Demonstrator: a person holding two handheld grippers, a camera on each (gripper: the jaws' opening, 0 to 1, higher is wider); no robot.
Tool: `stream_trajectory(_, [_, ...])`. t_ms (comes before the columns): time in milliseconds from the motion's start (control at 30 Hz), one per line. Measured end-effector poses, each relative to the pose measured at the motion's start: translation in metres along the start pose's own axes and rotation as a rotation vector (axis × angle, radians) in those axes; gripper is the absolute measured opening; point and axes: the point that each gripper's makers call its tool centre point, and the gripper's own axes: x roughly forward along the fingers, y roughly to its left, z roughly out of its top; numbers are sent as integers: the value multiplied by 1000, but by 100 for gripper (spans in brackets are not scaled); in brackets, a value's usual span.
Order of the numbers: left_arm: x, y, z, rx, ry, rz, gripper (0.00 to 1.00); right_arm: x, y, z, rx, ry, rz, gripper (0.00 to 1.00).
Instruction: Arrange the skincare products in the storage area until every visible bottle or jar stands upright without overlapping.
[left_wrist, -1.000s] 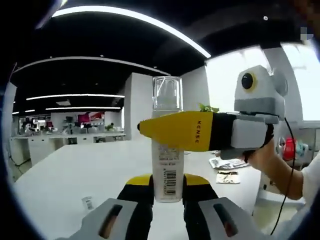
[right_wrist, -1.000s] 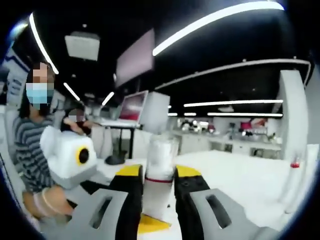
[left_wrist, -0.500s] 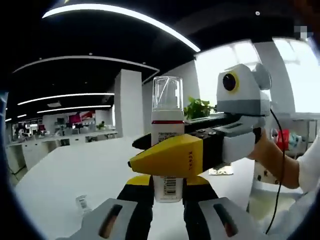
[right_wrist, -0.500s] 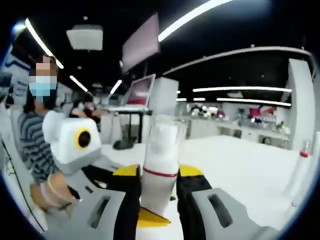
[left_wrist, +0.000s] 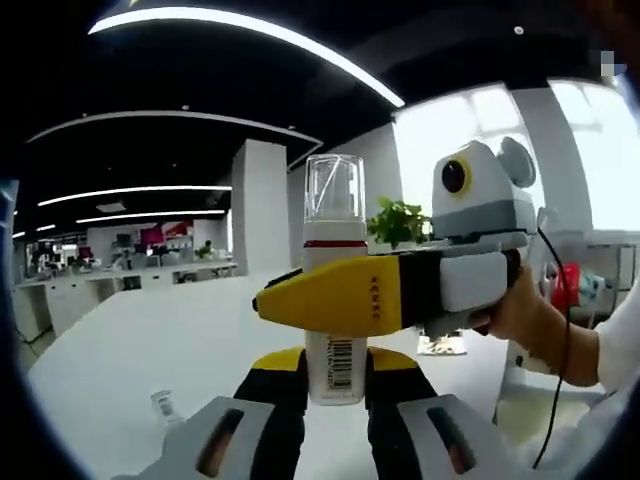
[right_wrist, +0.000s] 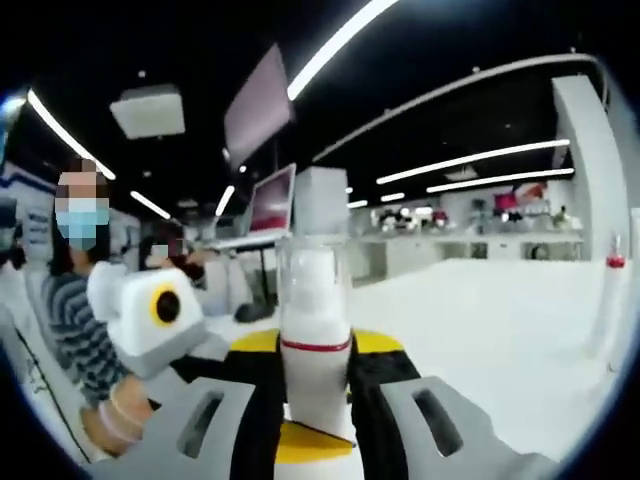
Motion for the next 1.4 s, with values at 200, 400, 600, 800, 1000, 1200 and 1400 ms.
stream_trajectory(200, [1,6,5,6,-39,27,23,3,-3,6,-3,-17,-28,22])
stream_trajectory(400, [-2,17,3,-3,-35,73,35,2,-11,9,-50,-38,-81,23])
stream_trajectory(600, [-7,28,2,-29,-36,125,50,-3,-38,21,-64,-80,-181,23])
stream_trajectory(800, [-11,38,0,-36,-33,160,50,-11,-77,36,-82,-137,-296,23])
stream_trajectory(1000, [-15,42,1,-57,-44,175,52,-7,-125,33,-91,-159,-405,23])
stream_trajectory(1200, [-16,44,1,-65,-41,175,61,-7,-146,30,-79,-163,-449,23])
stream_trajectory(1400, [-23,52,1,-67,-39,223,72,-6,-187,17,-75,-127,-532,23])
